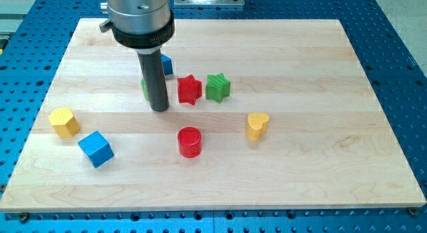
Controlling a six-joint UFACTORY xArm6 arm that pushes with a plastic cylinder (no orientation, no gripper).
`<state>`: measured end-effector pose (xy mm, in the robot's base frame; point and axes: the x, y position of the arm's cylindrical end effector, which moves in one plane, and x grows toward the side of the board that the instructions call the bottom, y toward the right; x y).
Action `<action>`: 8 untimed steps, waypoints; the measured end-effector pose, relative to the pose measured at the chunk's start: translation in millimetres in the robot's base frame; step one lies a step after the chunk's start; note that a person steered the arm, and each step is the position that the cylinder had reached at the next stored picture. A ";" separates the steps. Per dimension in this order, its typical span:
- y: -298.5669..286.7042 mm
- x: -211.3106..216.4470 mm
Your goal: Move the green star to the left of the green circle
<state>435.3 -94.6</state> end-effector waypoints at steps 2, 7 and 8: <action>-27.9 -20.3; -64.5 -94.5; -57.9 -113.4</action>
<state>321.9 -152.6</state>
